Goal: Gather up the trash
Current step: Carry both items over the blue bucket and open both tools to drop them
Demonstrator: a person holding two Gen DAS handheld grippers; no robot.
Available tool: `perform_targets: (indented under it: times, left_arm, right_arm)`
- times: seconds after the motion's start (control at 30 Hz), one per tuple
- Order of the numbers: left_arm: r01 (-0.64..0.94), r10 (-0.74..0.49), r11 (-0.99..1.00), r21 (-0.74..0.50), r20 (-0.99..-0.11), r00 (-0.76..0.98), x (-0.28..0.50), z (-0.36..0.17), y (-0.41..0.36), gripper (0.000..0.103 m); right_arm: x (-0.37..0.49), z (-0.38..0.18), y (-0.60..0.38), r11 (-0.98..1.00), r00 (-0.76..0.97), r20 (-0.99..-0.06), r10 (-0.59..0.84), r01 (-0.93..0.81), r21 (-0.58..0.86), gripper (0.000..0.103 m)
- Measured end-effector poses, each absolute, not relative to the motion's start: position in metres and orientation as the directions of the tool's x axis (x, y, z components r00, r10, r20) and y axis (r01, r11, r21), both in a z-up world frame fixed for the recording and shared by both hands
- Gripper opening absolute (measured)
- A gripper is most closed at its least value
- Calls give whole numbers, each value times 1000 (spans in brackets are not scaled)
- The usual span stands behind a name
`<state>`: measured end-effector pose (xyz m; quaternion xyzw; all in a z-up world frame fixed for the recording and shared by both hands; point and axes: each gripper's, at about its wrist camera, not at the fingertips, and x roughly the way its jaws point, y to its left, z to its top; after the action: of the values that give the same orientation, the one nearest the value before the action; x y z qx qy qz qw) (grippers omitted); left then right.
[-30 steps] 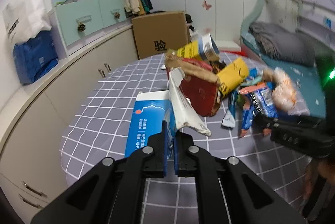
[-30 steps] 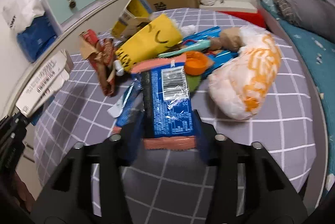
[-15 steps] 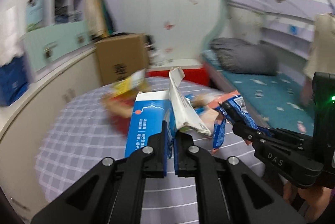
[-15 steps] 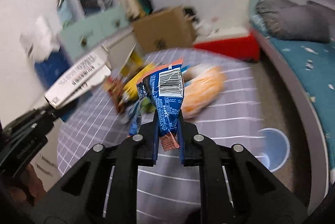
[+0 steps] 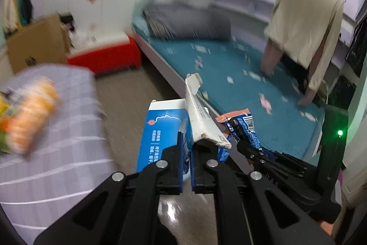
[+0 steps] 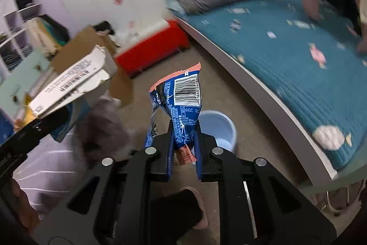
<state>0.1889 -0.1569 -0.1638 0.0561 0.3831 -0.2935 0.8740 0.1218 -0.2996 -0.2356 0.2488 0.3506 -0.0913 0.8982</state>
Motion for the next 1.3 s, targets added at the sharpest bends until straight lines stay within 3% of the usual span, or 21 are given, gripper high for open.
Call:
perform_targets:
  times: [0.23,0.37,0.5,0.53,0.57,0.63,0.87,1.3]
  left_arm:
    - [517,-338,850,-99,-855,393,255,-284,-205,5]
    - [505,-305,857,-98,-887,346,289,-327,-223,5]
    - [484,-357,857,-176,-881,311,318,-345,-223,6]
    - [467,-371,862,-196,-872,319,326,-349,-222,11]
    - [439,-373,871,-220,-879,298,335,-355,-220,39]
    - [376,-356,895,-240,-891,280,349,-366,-217,64]
    - [341,-298,920,-192,-909,292,356,-381,-203,65]
    - [287,0,945,154,-881,474,361,-362,-178,77]
  right_arm:
    - [163,-338,-328,820,624,-779,58,415,394,15]
    - [187,-372,-336,799,593,-803,61,453,395,15]
    - [208,-391,-348,778,596,-801,56,476,409,15]
    - [213,-391,-349,774,593,-803,58,481,411,15]
    - [217,-394,-352,772,588,-807,62,484,412,15]
    - [223,-398,-354,767,582,-810,66,490,415,16]
    - [234,-417,-344,761,560,-821,111,484,433,18]
    - [275,-422,-324,786,563,-810,164,422,453,19]
